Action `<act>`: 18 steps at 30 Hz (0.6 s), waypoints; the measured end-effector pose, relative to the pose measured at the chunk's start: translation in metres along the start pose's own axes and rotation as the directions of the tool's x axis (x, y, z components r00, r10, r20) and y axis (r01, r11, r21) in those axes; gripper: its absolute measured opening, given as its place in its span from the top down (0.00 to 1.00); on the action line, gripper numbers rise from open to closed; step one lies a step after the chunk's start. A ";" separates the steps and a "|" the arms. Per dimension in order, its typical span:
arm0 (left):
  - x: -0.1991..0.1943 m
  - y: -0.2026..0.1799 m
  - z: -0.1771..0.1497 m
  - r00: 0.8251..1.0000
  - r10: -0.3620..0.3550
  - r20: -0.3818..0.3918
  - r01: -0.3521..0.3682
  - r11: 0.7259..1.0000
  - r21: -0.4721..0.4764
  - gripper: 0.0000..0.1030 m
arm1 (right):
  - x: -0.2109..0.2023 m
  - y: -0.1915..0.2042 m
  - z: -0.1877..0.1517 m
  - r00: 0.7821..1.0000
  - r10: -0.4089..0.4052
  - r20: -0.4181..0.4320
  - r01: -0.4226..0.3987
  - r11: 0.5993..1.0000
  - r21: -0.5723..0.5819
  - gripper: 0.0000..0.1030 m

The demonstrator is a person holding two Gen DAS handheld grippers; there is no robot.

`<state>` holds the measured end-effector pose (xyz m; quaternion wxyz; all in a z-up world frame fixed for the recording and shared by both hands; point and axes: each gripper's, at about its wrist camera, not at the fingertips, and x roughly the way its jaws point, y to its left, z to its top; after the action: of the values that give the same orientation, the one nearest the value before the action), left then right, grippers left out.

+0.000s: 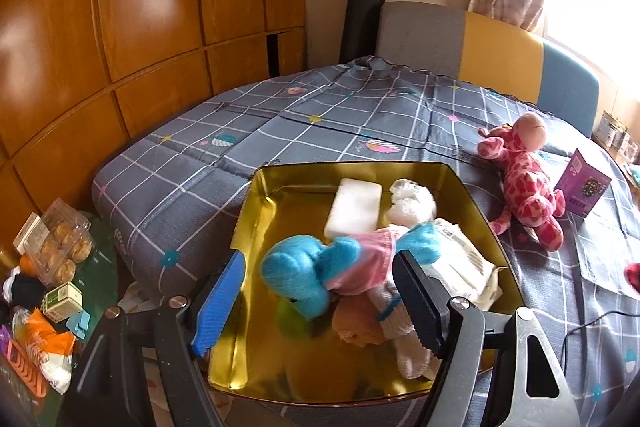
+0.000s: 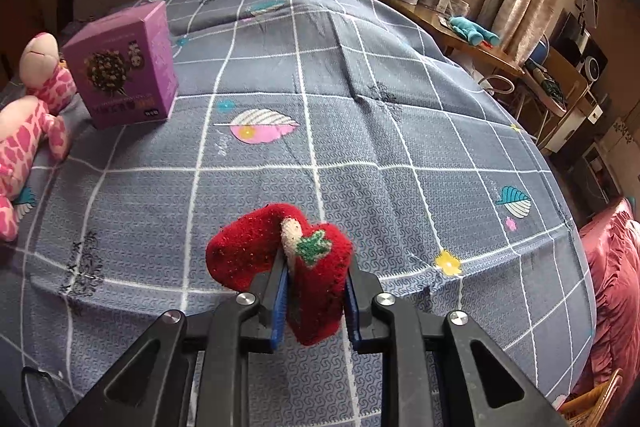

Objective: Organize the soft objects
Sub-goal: 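Carry the red strawberry plush into the gold tin and open the right gripper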

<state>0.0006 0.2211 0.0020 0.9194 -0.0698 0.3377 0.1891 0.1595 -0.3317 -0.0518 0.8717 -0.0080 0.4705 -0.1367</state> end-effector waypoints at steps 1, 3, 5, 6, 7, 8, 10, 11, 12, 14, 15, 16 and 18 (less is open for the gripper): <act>0.001 0.002 0.000 1.000 0.005 -0.001 -0.005 1.000 -0.004 0.25 | -0.007 0.004 -0.001 1.000 0.019 0.013 -0.019 1.000 -0.004 0.78; 0.002 0.007 -0.001 1.000 0.013 -0.003 -0.014 1.000 -0.012 0.25 | -0.020 0.015 -0.002 0.997 0.062 0.037 -0.061 0.998 -0.019 0.78; 0.002 0.010 -0.001 1.000 0.018 -0.005 -0.018 1.000 -0.018 0.25 | -0.034 0.030 -0.005 0.991 0.123 0.055 -0.121 0.992 -0.040 0.78; 0.002 0.012 -0.001 1.000 0.020 -0.004 -0.020 1.000 -0.020 0.25 | -0.042 0.040 -0.005 0.986 0.155 0.067 -0.151 0.987 -0.058 0.78; 0.001 0.012 -0.001 1.000 0.021 -0.003 -0.021 1.000 -0.021 0.25 | -0.050 0.050 -0.004 0.980 0.183 0.081 -0.177 0.981 -0.080 0.78; 0.001 0.013 0.000 1.000 0.021 -0.002 -0.021 1.000 -0.023 0.25 | -0.059 0.062 -0.003 0.972 0.215 0.091 -0.205 0.973 -0.104 0.78; -0.001 0.013 0.000 1.000 0.019 0.003 -0.019 1.000 -0.023 0.25 | -0.077 0.088 -0.003 0.950 0.297 0.101 -0.280 0.948 -0.152 0.78; -0.001 0.013 0.001 1.000 0.019 0.005 -0.019 1.000 -0.021 0.24 | -0.085 0.103 -0.003 0.937 0.335 0.104 -0.312 0.932 -0.184 0.78; -0.002 0.013 0.001 1.000 0.018 0.007 -0.018 1.000 -0.021 0.23 | -0.093 0.119 -0.004 0.923 0.371 0.102 -0.343 0.913 -0.219 0.78; -0.002 0.014 0.002 1.000 0.017 0.008 -0.016 1.000 -0.024 0.23 | -0.107 0.151 -0.008 0.894 0.440 0.089 -0.400 0.871 -0.284 0.78; -0.003 0.014 0.002 1.000 0.016 0.009 -0.016 1.000 -0.025 0.23 | -0.114 0.167 -0.012 0.878 0.472 0.078 -0.427 0.847 -0.315 0.78; -0.003 0.015 0.003 1.000 0.017 0.011 -0.016 1.000 -0.026 0.23 | -0.122 0.183 -0.015 0.861 0.505 0.065 -0.456 0.821 -0.345 0.78; -0.006 0.015 0.004 1.000 0.018 0.017 -0.018 0.999 -0.029 0.23 | -0.134 0.212 -0.023 0.822 0.569 0.029 -0.514 0.761 -0.395 0.78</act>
<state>-0.0075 0.2343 0.0085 0.9194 -0.0783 0.3279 0.2027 0.1202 -0.0917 0.0152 0.8882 -0.0457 0.4041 0.2137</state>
